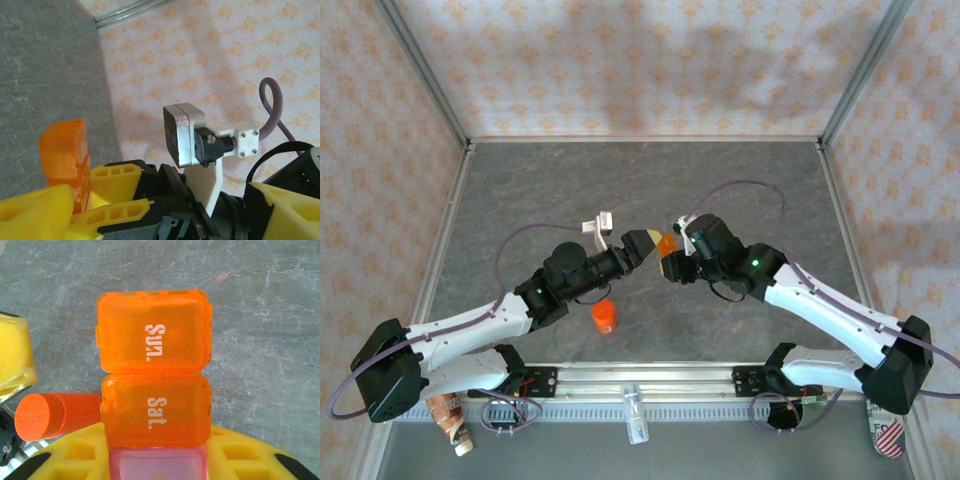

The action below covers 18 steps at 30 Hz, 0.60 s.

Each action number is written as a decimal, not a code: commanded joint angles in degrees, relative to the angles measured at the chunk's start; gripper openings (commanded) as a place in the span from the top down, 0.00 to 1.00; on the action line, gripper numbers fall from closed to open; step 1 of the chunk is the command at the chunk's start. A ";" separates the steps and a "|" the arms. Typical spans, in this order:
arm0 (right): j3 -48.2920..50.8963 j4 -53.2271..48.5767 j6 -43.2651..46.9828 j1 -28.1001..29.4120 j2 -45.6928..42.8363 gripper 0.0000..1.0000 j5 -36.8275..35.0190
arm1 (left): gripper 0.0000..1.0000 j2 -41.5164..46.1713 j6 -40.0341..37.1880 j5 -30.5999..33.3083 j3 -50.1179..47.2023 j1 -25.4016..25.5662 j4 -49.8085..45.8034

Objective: Sort the pills into containers

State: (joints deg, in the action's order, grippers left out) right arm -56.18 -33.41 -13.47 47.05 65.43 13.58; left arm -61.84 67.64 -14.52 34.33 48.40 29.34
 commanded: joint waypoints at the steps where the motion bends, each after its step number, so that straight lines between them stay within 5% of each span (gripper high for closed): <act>1: -2.11 0.53 -0.01 -0.25 0.04 0.81 0.31 | 0.13 0.60 0.39 -0.02 -0.58 0.49 2.39; 18: -1.17 2.51 -0.64 -0.20 0.04 0.81 -0.08 | 0.13 -4.66 1.19 -1.03 1.57 0.54 5.51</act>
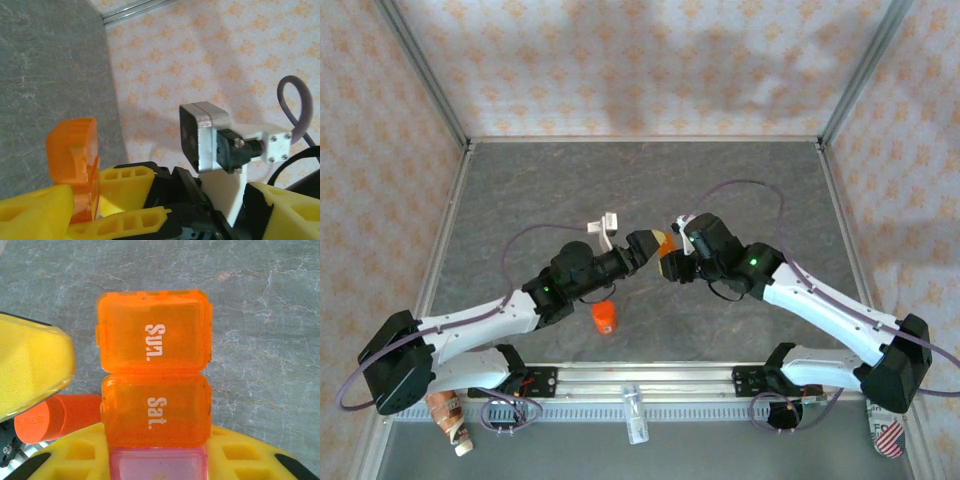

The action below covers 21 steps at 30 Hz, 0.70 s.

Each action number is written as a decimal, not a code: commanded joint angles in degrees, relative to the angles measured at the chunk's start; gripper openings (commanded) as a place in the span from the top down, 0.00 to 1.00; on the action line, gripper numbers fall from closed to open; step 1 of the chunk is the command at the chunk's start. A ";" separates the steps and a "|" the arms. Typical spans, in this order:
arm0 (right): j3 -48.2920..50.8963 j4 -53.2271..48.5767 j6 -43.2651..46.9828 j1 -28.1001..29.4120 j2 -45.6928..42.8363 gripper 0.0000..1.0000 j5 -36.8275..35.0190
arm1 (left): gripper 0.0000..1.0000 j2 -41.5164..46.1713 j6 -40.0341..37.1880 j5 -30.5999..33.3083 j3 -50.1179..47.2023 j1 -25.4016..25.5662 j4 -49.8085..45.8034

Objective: Sort the pills into containers

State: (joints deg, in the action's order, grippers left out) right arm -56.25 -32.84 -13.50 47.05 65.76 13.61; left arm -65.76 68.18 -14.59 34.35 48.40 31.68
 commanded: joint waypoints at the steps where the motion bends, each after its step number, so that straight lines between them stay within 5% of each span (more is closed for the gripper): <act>1: -1.06 2.00 -0.61 -0.20 -0.28 0.81 -0.02 | 0.13 -1.01 0.64 -1.03 1.76 0.46 3.19; 21: 1.32 2.61 -1.09 -0.20 -1.51 0.81 -0.82 | 0.14 -0.42 -1.65 0.52 3.91 0.53 0.44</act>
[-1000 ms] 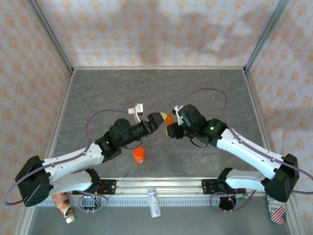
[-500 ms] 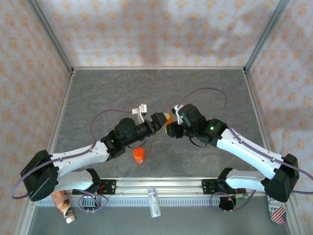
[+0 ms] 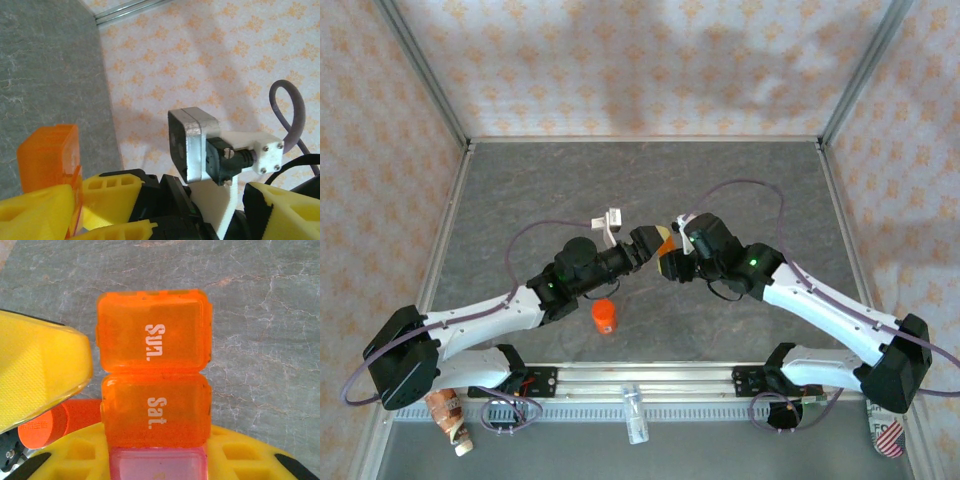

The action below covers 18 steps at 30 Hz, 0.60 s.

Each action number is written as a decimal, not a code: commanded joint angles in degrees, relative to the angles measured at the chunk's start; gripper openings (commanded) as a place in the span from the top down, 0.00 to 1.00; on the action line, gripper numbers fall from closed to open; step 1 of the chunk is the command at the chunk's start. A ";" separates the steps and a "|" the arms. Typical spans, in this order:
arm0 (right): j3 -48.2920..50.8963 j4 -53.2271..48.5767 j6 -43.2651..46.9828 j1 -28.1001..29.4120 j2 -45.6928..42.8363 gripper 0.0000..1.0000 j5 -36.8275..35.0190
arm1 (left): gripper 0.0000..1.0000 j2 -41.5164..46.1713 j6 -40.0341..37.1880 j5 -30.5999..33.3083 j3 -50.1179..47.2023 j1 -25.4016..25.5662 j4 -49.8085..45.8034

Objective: Sort the pills into containers

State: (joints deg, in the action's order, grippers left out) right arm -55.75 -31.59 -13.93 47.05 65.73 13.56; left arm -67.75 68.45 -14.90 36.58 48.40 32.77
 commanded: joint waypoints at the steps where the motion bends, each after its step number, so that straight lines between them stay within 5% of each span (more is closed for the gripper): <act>1: 0.82 1.36 -0.66 -0.20 -1.53 0.81 -0.86 | 0.14 1.56 -1.83 0.96 1.70 0.53 -1.05; 9: 0.64 1.52 -0.74 -0.20 -1.57 0.81 -1.52 | 0.14 1.61 -1.22 4.01 1.98 0.50 -8.95; 18: 0.88 1.54 -0.48 -0.22 -1.43 0.81 -1.12 | 0.14 -0.06 -1.47 3.06 3.26 0.46 -5.35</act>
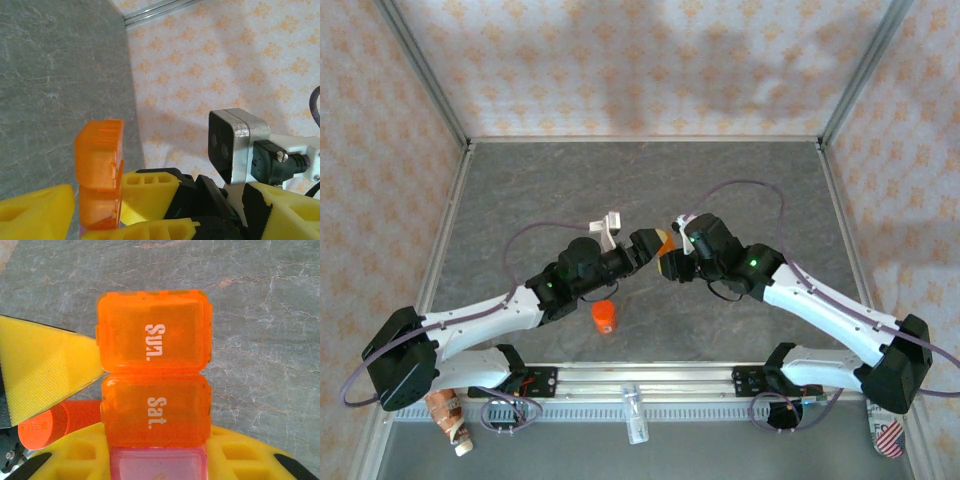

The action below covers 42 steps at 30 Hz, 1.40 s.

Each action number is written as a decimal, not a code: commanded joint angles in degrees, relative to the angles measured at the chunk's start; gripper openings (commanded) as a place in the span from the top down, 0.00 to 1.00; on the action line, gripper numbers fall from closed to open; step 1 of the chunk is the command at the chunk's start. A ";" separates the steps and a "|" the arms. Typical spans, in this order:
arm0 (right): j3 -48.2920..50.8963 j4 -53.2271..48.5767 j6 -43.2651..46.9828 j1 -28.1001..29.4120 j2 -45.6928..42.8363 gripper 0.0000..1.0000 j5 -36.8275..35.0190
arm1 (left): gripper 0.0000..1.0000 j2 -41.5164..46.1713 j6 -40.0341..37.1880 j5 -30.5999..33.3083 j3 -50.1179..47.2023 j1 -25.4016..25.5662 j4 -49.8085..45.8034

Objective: Sort the pills into containers

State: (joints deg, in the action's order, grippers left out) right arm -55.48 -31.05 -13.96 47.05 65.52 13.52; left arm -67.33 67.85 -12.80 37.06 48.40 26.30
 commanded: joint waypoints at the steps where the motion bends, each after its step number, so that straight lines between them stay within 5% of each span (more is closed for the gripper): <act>1: 0.68 1.01 -0.44 -0.20 -1.18 0.81 -1.14 | 0.14 -0.60 -0.95 0.90 3.08 0.50 1.12; 42: 2.75 2.04 -0.52 -0.55 -1.80 0.82 -1.09 | 0.14 -5.72 -0.82 -0.12 8.22 0.48 2.12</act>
State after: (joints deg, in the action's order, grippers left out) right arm -53.56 -30.33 -14.55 46.26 64.75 11.97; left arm -72.64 67.81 -12.60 42.33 48.40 26.33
